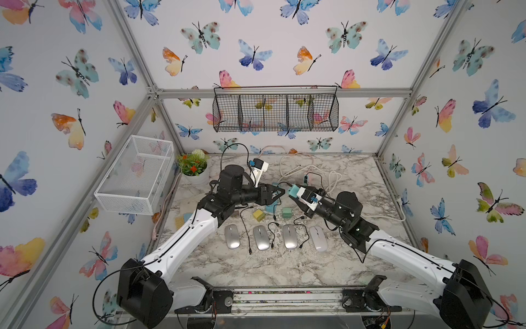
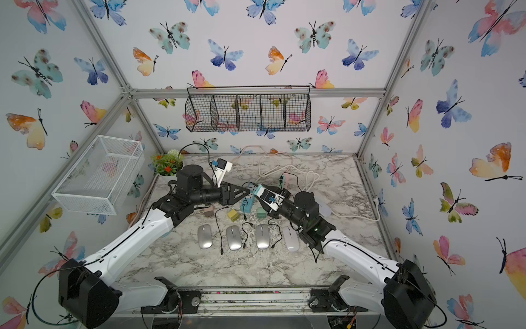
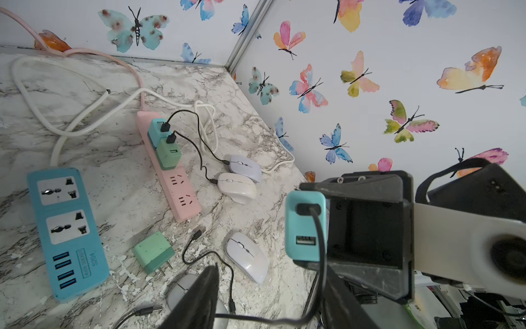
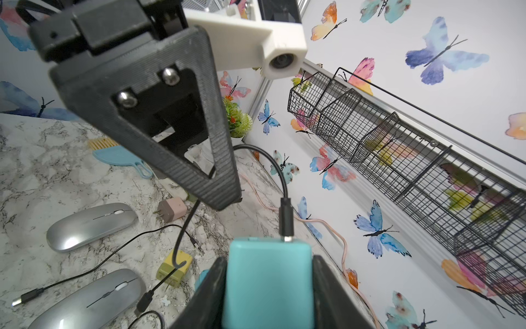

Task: Unplug the wireless mouse
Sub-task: Remove the power cord from the plug.

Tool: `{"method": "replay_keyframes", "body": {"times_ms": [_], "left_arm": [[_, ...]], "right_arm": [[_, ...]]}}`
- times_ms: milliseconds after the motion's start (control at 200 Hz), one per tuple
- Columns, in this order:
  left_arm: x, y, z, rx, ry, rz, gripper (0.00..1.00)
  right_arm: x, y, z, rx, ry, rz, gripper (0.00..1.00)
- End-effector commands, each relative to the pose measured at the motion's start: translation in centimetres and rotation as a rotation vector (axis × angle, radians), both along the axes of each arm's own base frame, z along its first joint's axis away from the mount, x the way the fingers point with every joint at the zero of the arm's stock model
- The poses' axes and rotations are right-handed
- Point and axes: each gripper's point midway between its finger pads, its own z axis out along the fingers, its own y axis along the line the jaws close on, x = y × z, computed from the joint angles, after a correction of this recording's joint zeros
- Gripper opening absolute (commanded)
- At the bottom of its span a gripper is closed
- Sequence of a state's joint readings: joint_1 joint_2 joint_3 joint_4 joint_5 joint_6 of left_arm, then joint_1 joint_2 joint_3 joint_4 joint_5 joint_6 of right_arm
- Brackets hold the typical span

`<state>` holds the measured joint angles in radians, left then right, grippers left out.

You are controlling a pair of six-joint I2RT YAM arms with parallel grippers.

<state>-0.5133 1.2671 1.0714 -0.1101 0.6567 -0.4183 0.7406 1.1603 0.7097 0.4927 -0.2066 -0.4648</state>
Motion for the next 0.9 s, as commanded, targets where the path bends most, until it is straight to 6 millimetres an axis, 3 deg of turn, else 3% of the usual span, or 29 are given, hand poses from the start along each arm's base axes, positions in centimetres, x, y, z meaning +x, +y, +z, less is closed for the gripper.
{"method": "replay_keyframes", "body": {"times_ms": [0, 180, 395, 656, 781, 896], "left_arm": [[-0.4, -0.2, 1.1, -0.005, -0.038, -0.033, 0.53], [0.1, -0.4, 2.0, -0.019, -0.063, -0.03, 0.39], [0.2, -0.6, 1.7, -0.014, -0.053, -0.034, 0.1], [0.2, -0.5, 1.3, -0.003, -0.048, -0.03, 0.0], [0.2, -0.3, 0.9, 0.009, -0.043, -0.022, 0.01], [0.0, -0.5, 0.7, 0.003, -0.034, -0.041, 0.33]], "right_arm": [[-0.5, 0.1, -0.6, -0.013, 0.013, 0.02, 0.29], [-0.6, 0.5, -1.9, -0.075, 0.042, 0.043, 0.28], [-0.6, 0.4, -1.9, -0.077, 0.042, 0.038, 0.26], [-0.4, 0.4, -1.7, -0.068, 0.044, 0.03, 0.25], [-0.3, 0.2, -1.5, -0.063, 0.041, 0.017, 0.24], [-0.3, 0.1, -1.2, -0.051, 0.034, 0.012, 0.24]]}}
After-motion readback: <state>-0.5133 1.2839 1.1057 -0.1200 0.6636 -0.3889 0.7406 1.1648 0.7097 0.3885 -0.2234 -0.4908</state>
